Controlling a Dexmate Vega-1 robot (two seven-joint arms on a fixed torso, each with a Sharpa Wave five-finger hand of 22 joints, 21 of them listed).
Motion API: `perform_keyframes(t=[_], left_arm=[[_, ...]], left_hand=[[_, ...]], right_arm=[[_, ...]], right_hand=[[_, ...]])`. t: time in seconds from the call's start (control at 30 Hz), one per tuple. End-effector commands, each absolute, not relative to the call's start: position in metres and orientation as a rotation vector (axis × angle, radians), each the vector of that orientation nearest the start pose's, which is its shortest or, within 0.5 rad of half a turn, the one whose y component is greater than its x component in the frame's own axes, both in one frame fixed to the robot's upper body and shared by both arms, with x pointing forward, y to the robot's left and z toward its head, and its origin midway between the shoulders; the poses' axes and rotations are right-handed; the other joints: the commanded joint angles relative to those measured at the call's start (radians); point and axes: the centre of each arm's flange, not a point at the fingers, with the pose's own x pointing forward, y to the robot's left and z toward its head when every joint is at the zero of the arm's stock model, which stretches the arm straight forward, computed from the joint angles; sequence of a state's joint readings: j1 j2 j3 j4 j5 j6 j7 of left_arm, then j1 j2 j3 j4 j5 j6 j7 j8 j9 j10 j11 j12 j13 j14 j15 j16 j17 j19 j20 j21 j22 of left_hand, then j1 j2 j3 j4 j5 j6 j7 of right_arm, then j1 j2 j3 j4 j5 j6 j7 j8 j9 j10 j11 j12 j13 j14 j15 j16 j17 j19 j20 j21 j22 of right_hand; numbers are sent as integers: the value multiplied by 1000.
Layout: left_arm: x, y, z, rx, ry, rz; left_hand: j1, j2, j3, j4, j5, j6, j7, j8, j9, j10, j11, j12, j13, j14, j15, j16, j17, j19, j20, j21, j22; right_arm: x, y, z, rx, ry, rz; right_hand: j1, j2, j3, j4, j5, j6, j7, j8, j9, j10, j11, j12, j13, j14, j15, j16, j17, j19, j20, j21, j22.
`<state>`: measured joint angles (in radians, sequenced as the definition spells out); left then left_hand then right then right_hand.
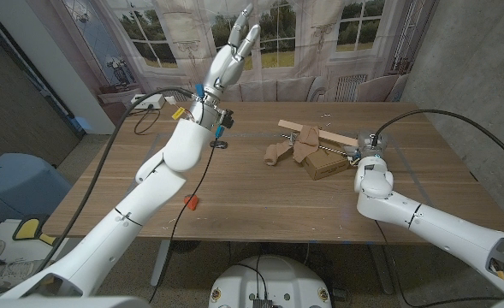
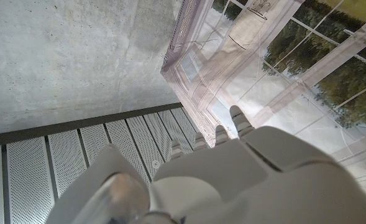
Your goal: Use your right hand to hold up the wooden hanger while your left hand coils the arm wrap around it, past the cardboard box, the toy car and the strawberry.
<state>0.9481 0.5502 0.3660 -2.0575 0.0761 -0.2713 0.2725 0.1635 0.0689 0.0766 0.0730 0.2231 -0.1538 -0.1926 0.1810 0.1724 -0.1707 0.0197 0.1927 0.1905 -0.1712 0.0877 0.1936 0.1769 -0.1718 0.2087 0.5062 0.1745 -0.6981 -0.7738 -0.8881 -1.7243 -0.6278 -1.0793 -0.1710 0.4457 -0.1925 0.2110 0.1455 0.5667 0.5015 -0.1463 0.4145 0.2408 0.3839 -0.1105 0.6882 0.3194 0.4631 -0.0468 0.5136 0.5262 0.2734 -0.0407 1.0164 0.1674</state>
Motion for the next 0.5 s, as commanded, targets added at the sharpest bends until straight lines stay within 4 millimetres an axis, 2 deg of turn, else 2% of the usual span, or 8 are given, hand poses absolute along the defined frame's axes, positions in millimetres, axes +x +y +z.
perform_keyframes(t=[0.03, 0.07, 0.17, 0.23, 0.27, 0.33, 0.4, 0.5], left_arm=[[443, 148, 118, 462, -1299, -169], [443, 148, 118, 459, -1297, -168], [443, 148, 118, 463, -1294, -167], [443, 148, 118, 464, -1294, -166], [443, 148, 118, 464, -1292, -168], [443, 148, 119, 467, -1292, -165], [443, 148, 119, 468, -1292, -166], [444, 147, 120, 471, -1288, -168]], left_hand=[[12, -3, 2, -5, 8, -4, 3, -2, 0, -74, 8, -1, 0, -57, -10, -5, -1, -137, 1, -5, 2], [13, -4, 2, -5, 8, -6, 4, -3, 0, -74, 7, -1, -1, -57, -10, -5, -1, -137, 1, -6, 2], [14, -4, 2, -6, 9, -7, 4, -3, 0, -74, 7, -1, -1, -56, -11, -5, -1, -136, 1, -7, 2], [16, -4, 2, -7, 9, -8, 5, -3, 0, -76, 7, -1, -2, -56, -10, -5, -1, -136, 1, -8, 2], [17, -4, 2, -8, 9, -9, 6, -3, 0, -76, 7, -1, -2, -55, -10, -5, -1, -135, 1, -9, 2], [17, -4, 2, -9, 10, -10, 7, -3, 0, -77, 7, -1, -2, -55, -10, -5, -1, -135, 1, -9, 2], [18, -4, 2, -10, 10, -10, 7, -3, 0, -77, 7, -1, -3, -55, -10, -5, -1, -134, 1, -10, 2], [20, -5, 2, -10, 10, -13, 9, -4, 0, -77, 8, -1, -3, -54, -10, -5, -1, -134, 1, -11, 2]], right_arm=[[611, -312, -42, -1433, -25, -570], [611, -313, -42, -1416, -31, -560], [612, -317, -41, -1384, -20, -535], [613, -319, -41, -1369, -16, -508], [614, -321, -41, -1356, -10, -495], [615, -324, -41, -1329, 3, -459], [617, -326, -41, -1284, 11, -408], [622, -331, -43, -1202, 36, -339]], right_hand=[[-52, 3, -115, -10, 54, -4, 15, -11, -8, -64, 1, -81, -32, -62, -165, -55, -47, -23, -45, -70, 2], [-61, 3, -136, -10, 60, -4, 20, -12, -10, -71, 9, -94, -37, -69, -161, -62, -55, -34, -29, -84, 2], [-80, 0, -177, -10, 66, -16, 32, -20, -13, -84, 20, -117, -48, -90, -152, -76, -68, -39, -11, -106, 2], [-107, -7, -232, -13, 62, -32, 46, -29, -16, -90, 35, -139, -58, -115, -132, -92, -83, -47, 10, -132, 2], [-121, -7, -272, -18, 55, -48, 46, -38, -19, -106, 40, -159, -65, -131, -121, -102, -93, -52, 18, -150, 2], [-131, -8, -303, -21, 48, -58, 54, -43, -21, -116, 51, -173, -70, -149, -112, -112, -100, -59, 31, -164, 2], [-147, -6, -367, -31, 32, -91, 54, -60, -23, -150, 65, -207, -79, -192, -97, -134, -116, -78, 45, -197, 3], [-155, -1, -448, -47, 14, -142, 49, -85, -27, -182, 72, -245, -89, -242, -77, -161, -135, -103, 63, -240, 4]])
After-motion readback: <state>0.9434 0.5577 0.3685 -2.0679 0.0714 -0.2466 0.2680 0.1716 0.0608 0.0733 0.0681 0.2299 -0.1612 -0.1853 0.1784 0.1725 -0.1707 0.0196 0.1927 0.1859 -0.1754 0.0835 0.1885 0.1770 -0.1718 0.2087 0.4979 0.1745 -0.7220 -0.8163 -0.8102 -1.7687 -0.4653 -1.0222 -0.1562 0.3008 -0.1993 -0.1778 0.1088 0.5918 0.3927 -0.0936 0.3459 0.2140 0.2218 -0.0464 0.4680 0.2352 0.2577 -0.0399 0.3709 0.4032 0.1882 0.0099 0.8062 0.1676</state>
